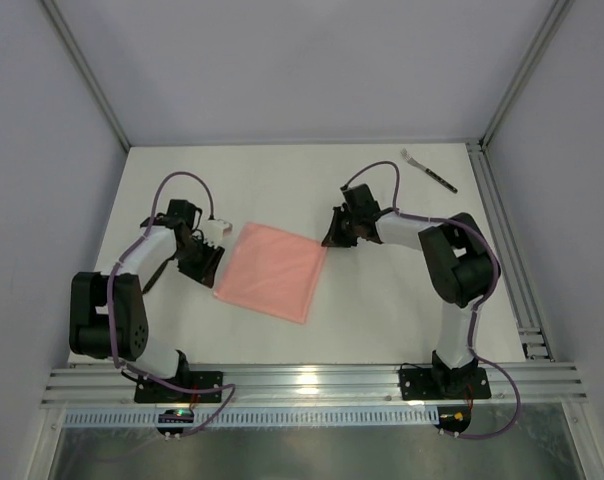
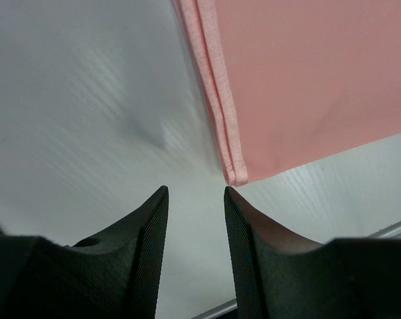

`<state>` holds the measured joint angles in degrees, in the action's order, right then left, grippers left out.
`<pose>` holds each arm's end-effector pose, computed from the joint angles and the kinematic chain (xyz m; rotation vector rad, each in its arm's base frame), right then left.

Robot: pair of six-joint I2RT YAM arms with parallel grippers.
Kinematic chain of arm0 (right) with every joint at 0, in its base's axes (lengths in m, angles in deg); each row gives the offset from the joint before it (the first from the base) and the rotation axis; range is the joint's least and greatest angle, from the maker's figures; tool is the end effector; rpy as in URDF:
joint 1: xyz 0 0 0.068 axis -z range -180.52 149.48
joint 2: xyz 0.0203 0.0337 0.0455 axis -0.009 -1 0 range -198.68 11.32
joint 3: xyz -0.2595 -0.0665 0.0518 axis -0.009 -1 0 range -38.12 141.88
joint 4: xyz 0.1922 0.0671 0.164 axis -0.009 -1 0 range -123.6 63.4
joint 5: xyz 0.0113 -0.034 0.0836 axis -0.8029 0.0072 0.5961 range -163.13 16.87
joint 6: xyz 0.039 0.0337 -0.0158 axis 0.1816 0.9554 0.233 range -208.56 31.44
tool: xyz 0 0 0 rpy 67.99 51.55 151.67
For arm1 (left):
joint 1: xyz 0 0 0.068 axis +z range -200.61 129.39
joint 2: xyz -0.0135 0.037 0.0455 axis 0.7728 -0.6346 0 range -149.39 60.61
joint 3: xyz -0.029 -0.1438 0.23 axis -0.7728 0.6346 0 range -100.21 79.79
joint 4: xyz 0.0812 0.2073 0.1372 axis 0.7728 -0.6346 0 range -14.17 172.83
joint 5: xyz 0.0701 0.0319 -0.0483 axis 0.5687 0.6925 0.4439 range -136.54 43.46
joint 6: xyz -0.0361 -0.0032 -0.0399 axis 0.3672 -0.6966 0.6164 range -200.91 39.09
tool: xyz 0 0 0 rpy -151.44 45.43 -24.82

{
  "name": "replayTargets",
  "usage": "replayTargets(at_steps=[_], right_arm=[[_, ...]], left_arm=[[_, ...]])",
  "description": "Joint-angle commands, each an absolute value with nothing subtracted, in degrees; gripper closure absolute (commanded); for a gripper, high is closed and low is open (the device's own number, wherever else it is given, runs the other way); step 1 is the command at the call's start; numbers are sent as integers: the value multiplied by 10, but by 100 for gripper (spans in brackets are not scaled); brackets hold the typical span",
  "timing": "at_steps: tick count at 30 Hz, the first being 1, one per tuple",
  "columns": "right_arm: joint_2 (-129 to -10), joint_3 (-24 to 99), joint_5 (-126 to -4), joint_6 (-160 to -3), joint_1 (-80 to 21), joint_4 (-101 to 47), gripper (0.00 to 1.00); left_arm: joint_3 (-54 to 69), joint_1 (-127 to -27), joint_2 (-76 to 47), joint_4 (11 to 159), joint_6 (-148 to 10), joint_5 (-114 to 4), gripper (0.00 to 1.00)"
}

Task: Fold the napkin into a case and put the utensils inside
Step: Move the square-folded napkin to the center of the board, then fold the top corner of the square-folded napkin at the center of the board.

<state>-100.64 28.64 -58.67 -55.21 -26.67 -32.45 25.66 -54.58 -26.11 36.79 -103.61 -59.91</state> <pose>0.3571 0.1852 0.1425 0.0462 2.5775 0.7357 0.2640 -0.0266 0.1891 0.7006 2.8089 -0.2879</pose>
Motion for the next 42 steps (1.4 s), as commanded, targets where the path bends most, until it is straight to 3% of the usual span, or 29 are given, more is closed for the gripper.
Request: replayTargets(at_steps=[1, 12, 15, 16, 17, 20, 25, 29, 36, 42], right_arm=[[-956, 228, -623, -537, -269, -331, 96], [-749, -26, -692, -465, -282, -301, 96], [-706, -56, -695, -469, -300, -341, 78], [-688, -53, -694, -475, -303, -368, 64], [-678, -49, -693, -493, -302, -382, 59], [-645, 5, -724, -532, -303, -445, 45], [-721, 193, -742, -667, -303, -504, 43], [-834, 323, -687, -721, -304, -504, 50], [-1029, 565, -623, -781, -319, -547, 50], [-1136, 669, -585, -825, -342, -596, 62]], left_arm=[[222, -542, -269, 348, -1045, -680, 58], [162, -570, -338, 336, -1047, -707, 58], [162, -577, -343, 331, -1049, -721, 57], [163, -577, -342, 327, -1050, -721, 56], [165, -577, -342, 325, -1051, -722, 55], [172, -577, -335, 305, -1064, -721, 52], [201, -582, -322, 311, -1061, -726, 50], [212, -586, -332, 327, -1048, -715, 50], [210, -590, -363, 349, -1037, -693, 60], [214, -591, -369, 360, -1033, -689, 70]])
